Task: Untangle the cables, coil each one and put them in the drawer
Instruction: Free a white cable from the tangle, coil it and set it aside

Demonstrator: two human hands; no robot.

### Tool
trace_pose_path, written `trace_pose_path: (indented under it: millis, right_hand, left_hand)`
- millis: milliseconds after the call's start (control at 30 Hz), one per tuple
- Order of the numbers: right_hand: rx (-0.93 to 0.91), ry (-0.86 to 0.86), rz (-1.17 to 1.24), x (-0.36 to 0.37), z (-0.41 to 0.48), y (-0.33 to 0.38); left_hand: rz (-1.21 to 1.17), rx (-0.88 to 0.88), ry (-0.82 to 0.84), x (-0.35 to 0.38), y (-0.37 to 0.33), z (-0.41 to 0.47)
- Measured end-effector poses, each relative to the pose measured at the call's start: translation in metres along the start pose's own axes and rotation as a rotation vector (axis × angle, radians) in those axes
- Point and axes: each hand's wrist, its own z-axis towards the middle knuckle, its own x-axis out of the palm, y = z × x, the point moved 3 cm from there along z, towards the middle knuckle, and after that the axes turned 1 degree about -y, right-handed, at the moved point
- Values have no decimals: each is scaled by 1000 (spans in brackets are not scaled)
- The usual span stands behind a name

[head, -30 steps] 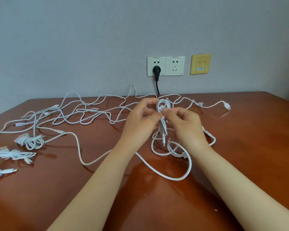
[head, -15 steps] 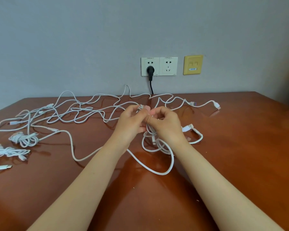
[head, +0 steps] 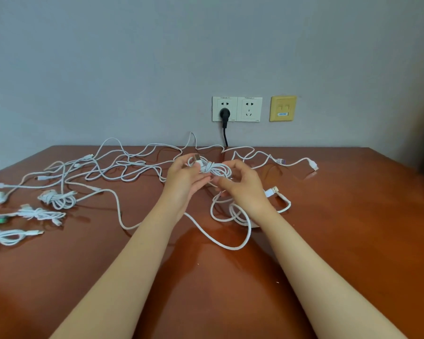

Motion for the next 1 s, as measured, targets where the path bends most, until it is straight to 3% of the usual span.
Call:
trace_pose_path:
  millis: [300, 533, 600, 767, 1000]
  right_hand:
    - [-93, 34, -262, 6, 4, 38]
    - [-209, 164, -425, 71, -17, 55]
    - [-209, 220, -420, 90, -25, 55]
    - [-185, 351, -453, 134, -47, 49]
    - [-168, 542, -426, 185, -75, 47]
  left_hand:
    - [164, 71, -73, -43, -28, -17]
    - [413, 76, -221, -99, -53, -30]
    - [560, 72, -235, -118, -59, -34]
    - [1224, -44, -89, -154, -89, -56]
    - [1676, -272, 74, -187, -109, -71]
